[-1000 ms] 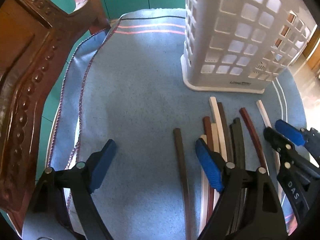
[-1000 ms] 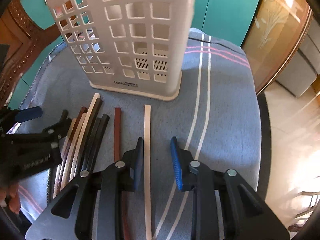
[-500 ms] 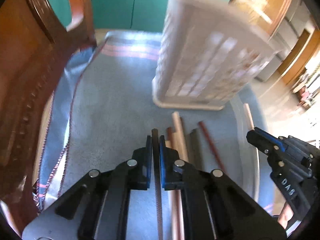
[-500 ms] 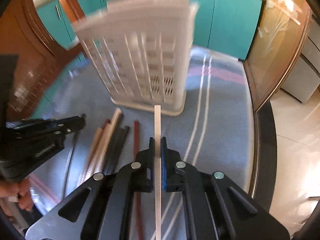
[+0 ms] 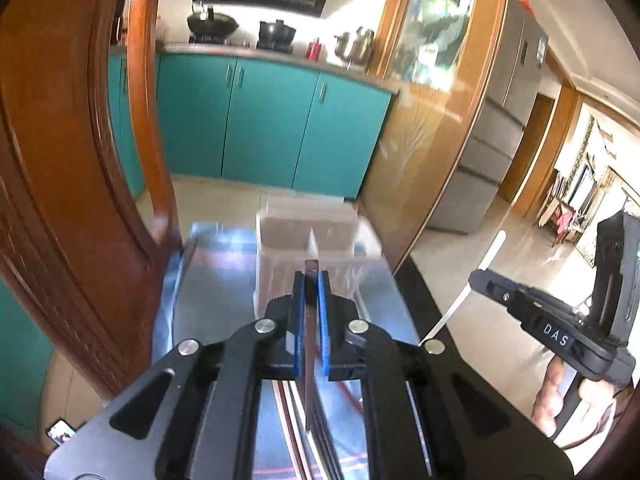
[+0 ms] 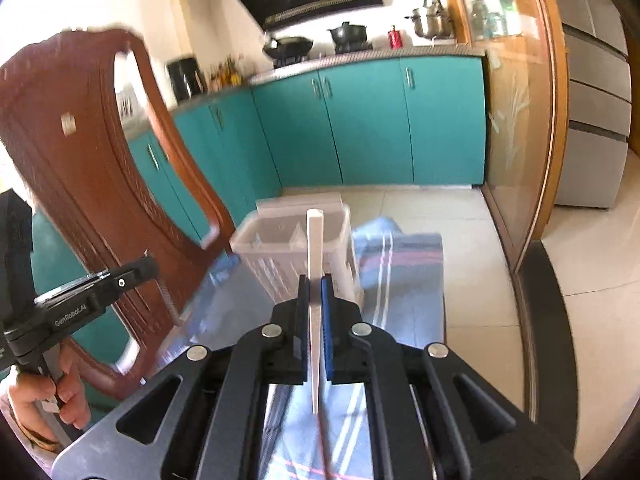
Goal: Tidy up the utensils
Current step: 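Grasp chopsticks with both grippers and lift them toward the white holder, then lower the chopsticks into the white holder and open both grippers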
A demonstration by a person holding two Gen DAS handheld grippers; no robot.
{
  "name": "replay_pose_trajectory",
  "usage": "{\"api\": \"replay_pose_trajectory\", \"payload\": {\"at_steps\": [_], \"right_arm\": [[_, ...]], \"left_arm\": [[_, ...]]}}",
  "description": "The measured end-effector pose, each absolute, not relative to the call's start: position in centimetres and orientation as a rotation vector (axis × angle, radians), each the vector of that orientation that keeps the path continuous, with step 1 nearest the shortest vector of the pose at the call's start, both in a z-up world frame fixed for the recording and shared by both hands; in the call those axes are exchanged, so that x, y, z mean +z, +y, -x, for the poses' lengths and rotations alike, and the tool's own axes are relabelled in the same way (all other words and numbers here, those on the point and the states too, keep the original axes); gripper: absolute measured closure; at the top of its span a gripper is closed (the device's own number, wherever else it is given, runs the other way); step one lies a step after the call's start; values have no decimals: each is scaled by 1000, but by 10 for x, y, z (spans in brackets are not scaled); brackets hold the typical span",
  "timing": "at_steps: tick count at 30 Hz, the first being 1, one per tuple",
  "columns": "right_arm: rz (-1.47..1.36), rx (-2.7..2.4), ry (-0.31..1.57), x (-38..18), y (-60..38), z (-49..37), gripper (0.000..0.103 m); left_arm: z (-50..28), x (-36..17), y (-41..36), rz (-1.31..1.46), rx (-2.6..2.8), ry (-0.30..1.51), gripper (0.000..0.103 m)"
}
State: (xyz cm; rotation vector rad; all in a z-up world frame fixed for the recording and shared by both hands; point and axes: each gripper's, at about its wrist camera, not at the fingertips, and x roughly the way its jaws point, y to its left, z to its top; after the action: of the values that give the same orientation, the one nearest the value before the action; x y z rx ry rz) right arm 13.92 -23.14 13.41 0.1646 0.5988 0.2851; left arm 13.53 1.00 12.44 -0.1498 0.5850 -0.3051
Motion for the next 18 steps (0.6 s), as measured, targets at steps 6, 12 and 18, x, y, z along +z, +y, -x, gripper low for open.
{"api": "replay_pose_trajectory", "payload": {"at_steps": [6,12,18], "right_arm": [[-275,295,462,195,-245,-155,97],[-340,223,274,238,-258,-185,97],[-292,167,323,205,-252,-218,97]], "left_arm": [[-157,202,13,154,-291,457,96],[-186,255,13,146,-232,356,96],[-209,272,11,145,-201,338,96]]}}
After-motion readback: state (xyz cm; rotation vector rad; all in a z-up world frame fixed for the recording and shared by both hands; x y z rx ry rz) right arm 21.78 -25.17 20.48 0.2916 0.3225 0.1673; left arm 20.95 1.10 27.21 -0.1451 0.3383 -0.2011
